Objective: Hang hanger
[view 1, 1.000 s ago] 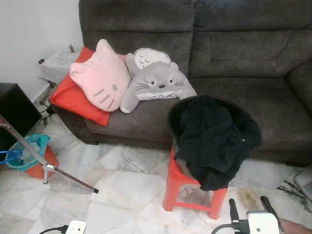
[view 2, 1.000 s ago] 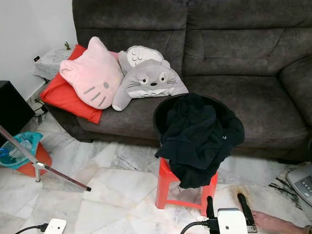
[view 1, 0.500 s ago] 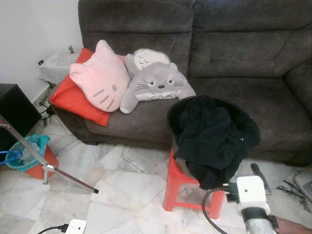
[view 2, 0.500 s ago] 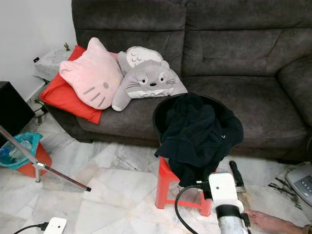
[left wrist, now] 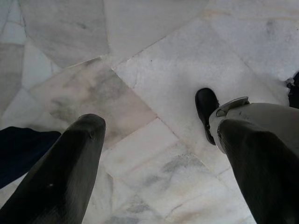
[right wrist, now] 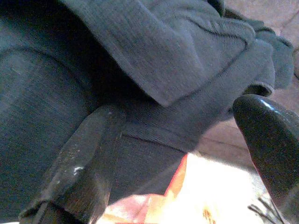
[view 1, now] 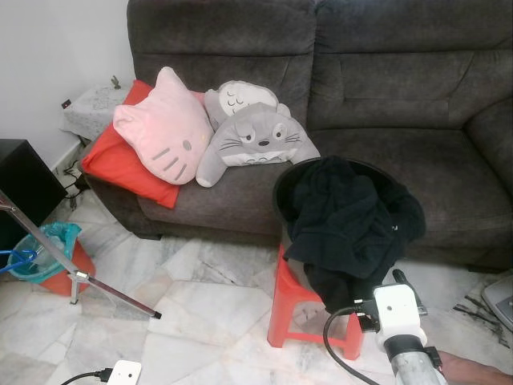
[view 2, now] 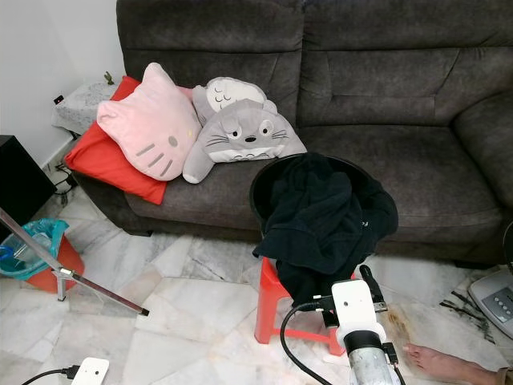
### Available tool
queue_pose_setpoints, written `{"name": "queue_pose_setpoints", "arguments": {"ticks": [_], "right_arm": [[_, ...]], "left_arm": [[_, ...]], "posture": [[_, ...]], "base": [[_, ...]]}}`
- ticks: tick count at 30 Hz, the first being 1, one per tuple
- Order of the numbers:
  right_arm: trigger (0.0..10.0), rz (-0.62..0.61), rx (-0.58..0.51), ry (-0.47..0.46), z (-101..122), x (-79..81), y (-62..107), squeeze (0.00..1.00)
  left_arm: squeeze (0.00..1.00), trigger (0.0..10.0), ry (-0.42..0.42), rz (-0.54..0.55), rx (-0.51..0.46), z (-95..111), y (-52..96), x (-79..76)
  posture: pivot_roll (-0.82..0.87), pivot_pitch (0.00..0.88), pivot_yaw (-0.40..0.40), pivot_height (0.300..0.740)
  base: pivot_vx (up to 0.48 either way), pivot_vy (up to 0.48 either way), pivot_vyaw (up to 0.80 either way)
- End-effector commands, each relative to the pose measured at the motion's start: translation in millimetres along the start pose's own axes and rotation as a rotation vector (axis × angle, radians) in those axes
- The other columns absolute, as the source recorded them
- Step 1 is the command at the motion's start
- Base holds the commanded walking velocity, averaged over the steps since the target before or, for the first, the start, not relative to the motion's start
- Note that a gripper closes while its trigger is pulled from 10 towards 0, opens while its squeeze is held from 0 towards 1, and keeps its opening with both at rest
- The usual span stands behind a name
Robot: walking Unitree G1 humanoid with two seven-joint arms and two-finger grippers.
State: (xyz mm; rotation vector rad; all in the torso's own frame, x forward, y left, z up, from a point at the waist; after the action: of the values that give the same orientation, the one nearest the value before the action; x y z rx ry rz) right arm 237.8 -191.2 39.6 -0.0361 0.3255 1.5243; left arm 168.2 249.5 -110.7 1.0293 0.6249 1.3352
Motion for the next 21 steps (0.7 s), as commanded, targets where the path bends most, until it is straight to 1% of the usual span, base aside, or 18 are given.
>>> {"name": "queue_pose_setpoints", "arguments": {"ticks": [1, 13, 17, 18, 21], "right_arm": [[10.0, -0.009, -0.041, -0.006, 8.6, 0.9, -2.6, 0.0], [10.0, -0.021, -0.086, -0.006, 17.6, -1.7, -7.6, 0.0], [10.0, -0.103, -0.092, 0.03, 18.8, -13.7, -9.0, 0.0], [10.0, -0.137, -0.092, 0.039, 19.3, -19.2, -9.8, 0.0], [10.0, -0.173, -0.096, 0.053, 21.4, -25.4, -10.9, 0.0]], "left_arm": [[0.0, 10.0, 0.0, 0.013, 0.009, -3.5, 1.1, 4.3], [0.0, 10.0, 0.0, 0.012, 0.007, -3.2, 1.1, 4.2], [0.0, 10.0, -0.001, 0.011, 0.008, -3.2, 1.1, 4.1], [0.0, 10.0, -0.001, 0.011, 0.008, -3.2, 1.1, 4.2], [0.0, 10.0, 0.0, 0.011, 0.007, -3.3, 1.1, 4.2]], "posture": [[-0.07, 0.0, 0.082, 0.74], [-0.07, 0.0, 0.082, 0.74], [-0.07, 0.0, 0.081, 0.74], [-0.07, 0.0, 0.082, 0.74], [-0.07, 0.0, 0.081, 0.74]], "base": [[0.0, 0.0, 0.0], [0.0, 0.0, 0.0], [0.0, 0.0, 0.0], [0.0, 0.0, 0.0], [0.0, 0.0, 0.0]]}}
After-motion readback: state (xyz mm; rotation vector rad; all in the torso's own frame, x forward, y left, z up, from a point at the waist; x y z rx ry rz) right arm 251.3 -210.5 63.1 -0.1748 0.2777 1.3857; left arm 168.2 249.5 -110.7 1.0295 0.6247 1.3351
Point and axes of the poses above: a point about 5 cm out from each wrist's last joint towards the gripper, its own y axis pointing back from the gripper into the wrist, its own z axis along the axis of the wrist's last joint, x = y × z, the point moved 3 cm from there along -y, pointing out of the wrist towards the gripper, and after that the axes turned 6 degrees about -y, right-handed, at the moved point
